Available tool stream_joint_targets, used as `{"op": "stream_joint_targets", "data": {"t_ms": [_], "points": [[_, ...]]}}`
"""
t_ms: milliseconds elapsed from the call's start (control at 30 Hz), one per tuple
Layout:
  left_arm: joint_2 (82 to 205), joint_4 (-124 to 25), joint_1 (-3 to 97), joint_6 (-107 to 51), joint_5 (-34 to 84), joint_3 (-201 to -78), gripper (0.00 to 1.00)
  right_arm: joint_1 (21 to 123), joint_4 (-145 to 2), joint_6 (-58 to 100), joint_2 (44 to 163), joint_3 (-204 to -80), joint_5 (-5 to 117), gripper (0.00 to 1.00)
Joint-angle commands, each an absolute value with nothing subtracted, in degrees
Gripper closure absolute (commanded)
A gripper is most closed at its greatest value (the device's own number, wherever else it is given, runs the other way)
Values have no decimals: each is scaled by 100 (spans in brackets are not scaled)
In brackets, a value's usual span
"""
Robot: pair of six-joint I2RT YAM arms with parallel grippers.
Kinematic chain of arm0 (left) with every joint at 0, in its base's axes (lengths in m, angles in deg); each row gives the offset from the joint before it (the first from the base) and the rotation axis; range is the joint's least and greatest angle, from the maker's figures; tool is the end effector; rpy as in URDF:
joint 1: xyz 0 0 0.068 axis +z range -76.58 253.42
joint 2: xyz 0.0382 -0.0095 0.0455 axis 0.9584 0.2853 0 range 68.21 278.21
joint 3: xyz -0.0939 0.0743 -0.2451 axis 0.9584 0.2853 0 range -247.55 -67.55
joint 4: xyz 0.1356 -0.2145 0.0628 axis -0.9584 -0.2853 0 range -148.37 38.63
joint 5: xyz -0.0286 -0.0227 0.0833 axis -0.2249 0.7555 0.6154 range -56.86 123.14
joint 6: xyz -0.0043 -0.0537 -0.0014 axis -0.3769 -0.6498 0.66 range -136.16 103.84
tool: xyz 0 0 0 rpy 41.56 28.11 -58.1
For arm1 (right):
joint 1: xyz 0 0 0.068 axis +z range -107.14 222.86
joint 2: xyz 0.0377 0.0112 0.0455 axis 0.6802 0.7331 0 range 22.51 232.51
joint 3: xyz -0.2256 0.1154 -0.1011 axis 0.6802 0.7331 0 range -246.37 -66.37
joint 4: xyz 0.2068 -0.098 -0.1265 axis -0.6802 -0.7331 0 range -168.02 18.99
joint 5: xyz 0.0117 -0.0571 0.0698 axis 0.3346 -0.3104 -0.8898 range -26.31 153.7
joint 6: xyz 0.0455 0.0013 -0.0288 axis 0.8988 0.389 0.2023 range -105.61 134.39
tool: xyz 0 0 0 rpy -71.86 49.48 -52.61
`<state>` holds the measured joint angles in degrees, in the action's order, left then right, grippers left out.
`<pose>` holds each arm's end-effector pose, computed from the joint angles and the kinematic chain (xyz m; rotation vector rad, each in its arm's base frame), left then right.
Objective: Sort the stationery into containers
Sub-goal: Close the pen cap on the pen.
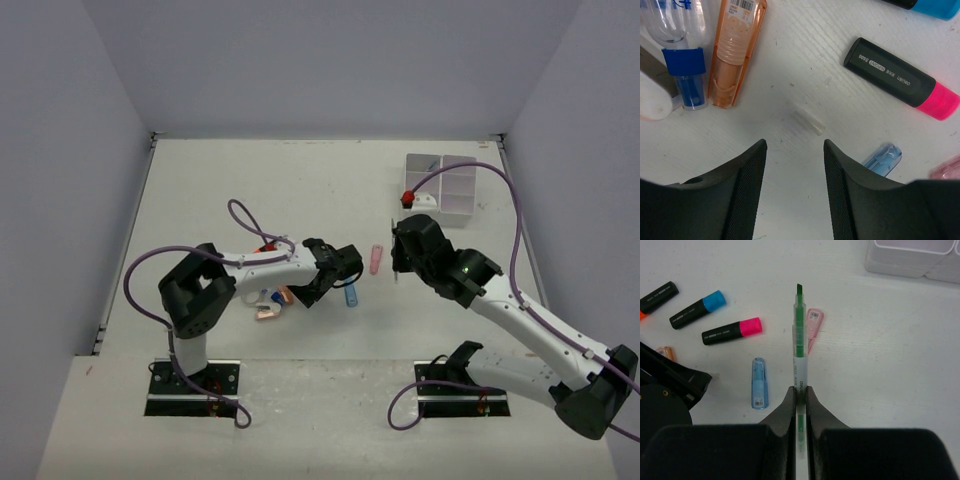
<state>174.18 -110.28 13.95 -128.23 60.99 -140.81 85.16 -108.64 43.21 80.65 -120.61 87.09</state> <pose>0.1811 -0.2743 0.1799 -1.1690 2.3867 0.0862 0.1642 0.1302 0.3102 -0.0552 2.2322 0.2077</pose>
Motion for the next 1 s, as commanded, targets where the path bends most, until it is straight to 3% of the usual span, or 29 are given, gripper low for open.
{"op": "stream_joint_targets", "data": {"t_ms": [0,967], "points": [[17525,-10997,1450,-14125,6164,-14255,48,8496,-10611,4149,7918,-11981,8602,100],[18075,-10889,1642,-14167,6140,-14463,48,8496,-10441,3838,7670,-11849,8163,100]]}}
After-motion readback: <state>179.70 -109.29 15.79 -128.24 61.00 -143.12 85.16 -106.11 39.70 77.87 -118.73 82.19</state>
